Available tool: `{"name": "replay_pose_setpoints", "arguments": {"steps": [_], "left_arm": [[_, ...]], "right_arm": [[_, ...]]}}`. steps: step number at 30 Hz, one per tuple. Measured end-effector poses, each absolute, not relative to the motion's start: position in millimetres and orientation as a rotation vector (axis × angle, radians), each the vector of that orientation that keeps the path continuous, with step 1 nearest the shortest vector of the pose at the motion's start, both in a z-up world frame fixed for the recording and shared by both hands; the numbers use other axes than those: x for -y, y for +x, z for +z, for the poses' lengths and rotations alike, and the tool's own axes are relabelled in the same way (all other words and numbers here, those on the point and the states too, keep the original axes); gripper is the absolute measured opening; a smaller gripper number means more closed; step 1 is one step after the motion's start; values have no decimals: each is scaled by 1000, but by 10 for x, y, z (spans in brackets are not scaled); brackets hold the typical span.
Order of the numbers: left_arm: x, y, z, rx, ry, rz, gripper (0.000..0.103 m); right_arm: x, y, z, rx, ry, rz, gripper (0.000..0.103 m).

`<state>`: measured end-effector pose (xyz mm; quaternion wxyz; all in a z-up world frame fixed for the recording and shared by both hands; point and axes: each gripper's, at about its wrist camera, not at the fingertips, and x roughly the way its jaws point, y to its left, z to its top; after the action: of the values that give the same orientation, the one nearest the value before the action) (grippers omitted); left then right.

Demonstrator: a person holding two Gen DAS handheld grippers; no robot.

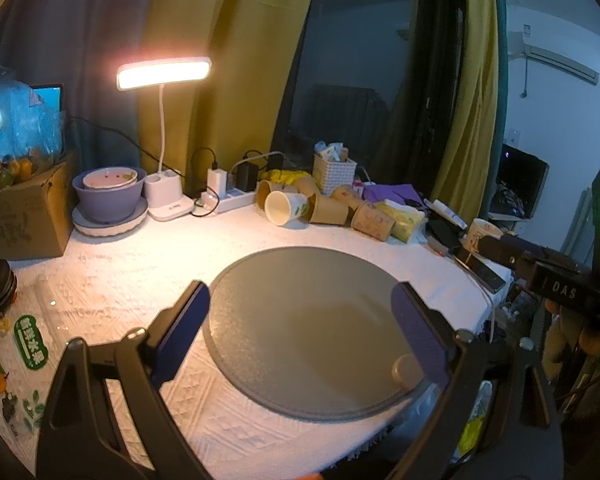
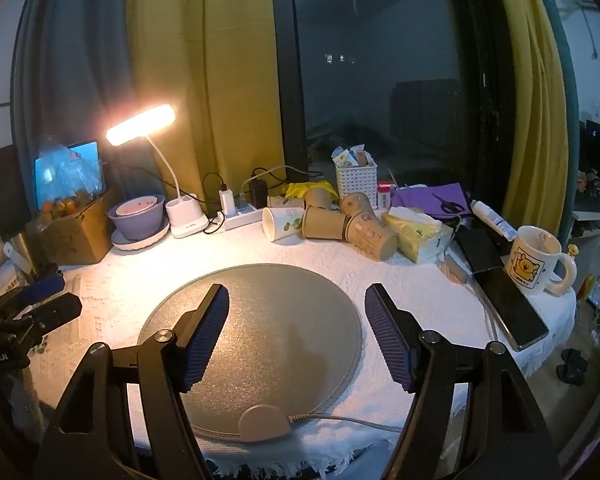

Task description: Flip cup upright

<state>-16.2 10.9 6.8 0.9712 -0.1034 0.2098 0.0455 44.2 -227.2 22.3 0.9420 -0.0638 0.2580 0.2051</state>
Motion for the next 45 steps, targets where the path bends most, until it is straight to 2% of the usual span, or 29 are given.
{"name": "replay_pose_setpoints", "arguments": {"steps": [45], "left_arm": [[-103,-117,45,-439,-200,101,93]], "right_arm": [[2283,425,244,-515,-133,426,74]]}}
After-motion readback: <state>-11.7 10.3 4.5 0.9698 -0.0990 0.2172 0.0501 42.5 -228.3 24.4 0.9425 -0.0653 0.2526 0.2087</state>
